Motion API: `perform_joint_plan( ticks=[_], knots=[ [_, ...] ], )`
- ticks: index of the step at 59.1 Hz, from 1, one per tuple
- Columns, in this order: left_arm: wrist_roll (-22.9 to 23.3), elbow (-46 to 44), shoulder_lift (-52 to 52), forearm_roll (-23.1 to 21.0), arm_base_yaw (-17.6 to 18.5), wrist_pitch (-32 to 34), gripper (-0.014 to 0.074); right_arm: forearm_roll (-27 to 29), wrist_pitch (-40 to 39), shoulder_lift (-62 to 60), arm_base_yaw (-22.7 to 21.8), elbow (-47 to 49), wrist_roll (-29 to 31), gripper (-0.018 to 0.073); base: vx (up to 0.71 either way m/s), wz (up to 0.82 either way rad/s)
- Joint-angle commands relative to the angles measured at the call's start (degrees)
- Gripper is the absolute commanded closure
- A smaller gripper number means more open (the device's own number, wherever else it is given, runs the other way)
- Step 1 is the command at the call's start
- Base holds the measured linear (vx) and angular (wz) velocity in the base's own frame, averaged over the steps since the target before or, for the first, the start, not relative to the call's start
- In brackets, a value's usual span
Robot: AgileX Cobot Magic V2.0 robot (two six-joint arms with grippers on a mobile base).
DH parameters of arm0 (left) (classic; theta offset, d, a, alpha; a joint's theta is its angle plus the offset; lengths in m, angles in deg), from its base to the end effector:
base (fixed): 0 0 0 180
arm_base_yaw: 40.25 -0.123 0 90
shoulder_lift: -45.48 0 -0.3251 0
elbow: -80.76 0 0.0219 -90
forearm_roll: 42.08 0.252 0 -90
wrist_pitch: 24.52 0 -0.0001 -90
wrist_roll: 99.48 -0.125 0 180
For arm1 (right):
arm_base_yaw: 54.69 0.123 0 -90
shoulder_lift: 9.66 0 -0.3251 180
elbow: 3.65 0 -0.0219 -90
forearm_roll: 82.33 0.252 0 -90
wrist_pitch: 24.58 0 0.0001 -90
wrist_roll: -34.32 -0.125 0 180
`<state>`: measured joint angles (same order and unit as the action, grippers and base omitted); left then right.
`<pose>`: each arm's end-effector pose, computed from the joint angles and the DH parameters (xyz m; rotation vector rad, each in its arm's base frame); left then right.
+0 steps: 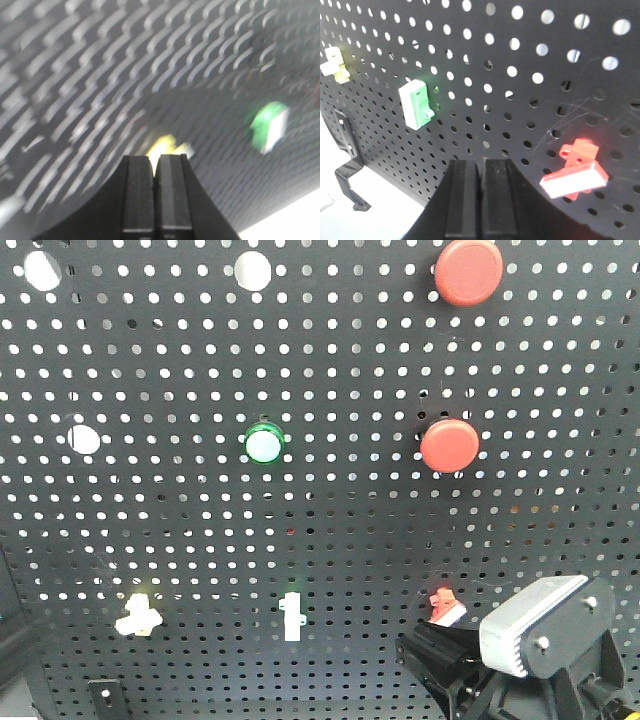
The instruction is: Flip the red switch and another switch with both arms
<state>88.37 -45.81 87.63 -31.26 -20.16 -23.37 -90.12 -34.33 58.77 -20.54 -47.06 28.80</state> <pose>0.1281 -0.0473 0.3287 0.3333 1.6196 -0.2308 0.2009 0.1397 0.3255 -0.5776 1.7079 0.4209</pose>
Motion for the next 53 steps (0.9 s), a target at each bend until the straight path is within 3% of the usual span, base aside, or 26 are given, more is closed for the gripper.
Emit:
perform_joint_plan(
  ticks=[1,10,19,30,35,53],
  knots=[
    [-0.41,2.60,-6.56,-2.60,-4.39,1.58,0.0594,-0.08,-4.72,-1.20,-0.06,1.79,0.12,0.0566,0.00,0.00],
    [-5.59,10.37,-16.60,-2.60,-11.28,1.30,0.0594,-0.08,-4.72,-1.20,-0.06,1.79,0.12,0.0566,0.00,0.00],
    [-7.47,18.66,-26.27,-3.91,-14.20,1.30,0.0594,-0.08,-4.72,-1.20,-0.06,1.79,0.12,0.0566,0.00,0.00],
    [-7.47,27.85,-36.86,-11.96,-17.28,-0.79,0.0594,-0.08,-4.72,-1.20,-0.06,1.79,0.12,0.0566,0.00,0.00],
    [-7.53,27.26,-36.70,-12.15,-18.08,-5.54,0.0594,-0.08,-4.72,-1.20,-0.06,1.79,0.12,0.0566,0.00,0.00],
    [-6.13,27.33,-36.23,-12.46,-18.05,-5.07,0.0594,-0.08,-4.72,-1.20,-0.06,1.79,0.12,0.0566,0.00,0.00]
  ],
)
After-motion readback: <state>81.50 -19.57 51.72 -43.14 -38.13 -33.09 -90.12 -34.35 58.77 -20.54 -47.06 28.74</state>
